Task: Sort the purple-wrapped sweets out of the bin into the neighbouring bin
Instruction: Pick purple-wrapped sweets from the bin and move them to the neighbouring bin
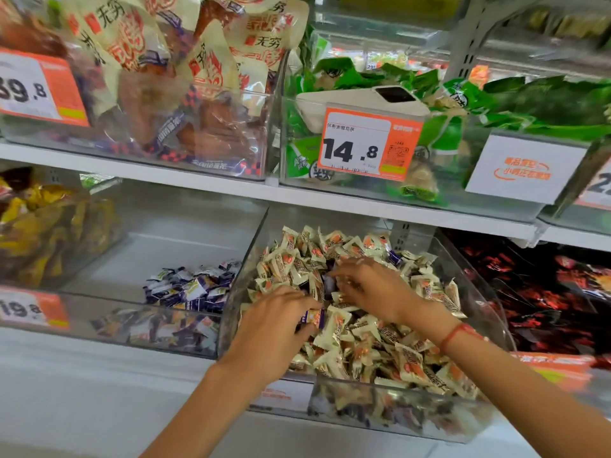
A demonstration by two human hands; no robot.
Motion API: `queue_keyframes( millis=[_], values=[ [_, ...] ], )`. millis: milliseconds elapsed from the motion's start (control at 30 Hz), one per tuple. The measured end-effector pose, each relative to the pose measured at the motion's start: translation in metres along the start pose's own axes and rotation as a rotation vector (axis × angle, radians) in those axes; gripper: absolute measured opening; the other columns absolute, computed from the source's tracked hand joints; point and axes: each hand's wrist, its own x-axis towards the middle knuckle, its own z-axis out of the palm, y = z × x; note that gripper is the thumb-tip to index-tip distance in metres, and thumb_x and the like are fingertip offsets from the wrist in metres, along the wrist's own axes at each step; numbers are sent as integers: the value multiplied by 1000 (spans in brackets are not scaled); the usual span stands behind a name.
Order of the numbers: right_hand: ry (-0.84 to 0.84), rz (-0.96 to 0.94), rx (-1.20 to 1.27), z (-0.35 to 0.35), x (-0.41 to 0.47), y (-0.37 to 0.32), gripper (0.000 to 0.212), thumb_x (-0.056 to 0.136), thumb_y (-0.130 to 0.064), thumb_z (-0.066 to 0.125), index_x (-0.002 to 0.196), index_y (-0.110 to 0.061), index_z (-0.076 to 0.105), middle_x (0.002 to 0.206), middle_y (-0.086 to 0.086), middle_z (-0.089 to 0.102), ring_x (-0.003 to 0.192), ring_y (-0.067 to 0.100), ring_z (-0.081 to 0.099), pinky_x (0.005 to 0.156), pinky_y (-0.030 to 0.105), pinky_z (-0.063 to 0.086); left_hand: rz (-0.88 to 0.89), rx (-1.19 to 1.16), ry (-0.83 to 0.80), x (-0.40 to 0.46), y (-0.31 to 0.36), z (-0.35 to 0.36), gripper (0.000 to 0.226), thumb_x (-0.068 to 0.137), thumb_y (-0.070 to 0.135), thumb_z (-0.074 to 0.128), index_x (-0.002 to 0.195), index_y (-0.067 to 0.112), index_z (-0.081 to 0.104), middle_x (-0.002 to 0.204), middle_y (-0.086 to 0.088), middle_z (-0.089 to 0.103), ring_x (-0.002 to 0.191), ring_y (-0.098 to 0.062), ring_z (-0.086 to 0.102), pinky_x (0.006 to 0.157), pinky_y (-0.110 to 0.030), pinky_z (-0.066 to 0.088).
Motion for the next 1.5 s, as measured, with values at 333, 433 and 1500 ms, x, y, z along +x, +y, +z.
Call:
queue_keyframes(
  millis=[333,433,1500],
  values=[
    [-96,111,-338,23,42,-8,23,89,-23,62,109,-14,56,117,4,57,122,25,45,94,33,46,-46,-79,89,-5,1,-1,38,95,35,54,133,37,49,129,19,55,116,0,49,86,-14,37],
    [-67,92,-161,12,45,1,6,86,-15,62,87,-18,57,93,0,60,98,22,59,73,27,44,-52,-79,97,-5,1,-2,39,95,35,54,133,37,49,130,19,54,118,0,49,89,-18,41],
    [220,-173,783,-43,64,-171,15,88,-17,69,101,-16,64,86,-2,66,73,13,65,69,22,50,-615,-122,535,-43,-114,-80,27,86,29,66,113,32,65,112,11,67,104,-15,60,79,-34,51]
  ],
)
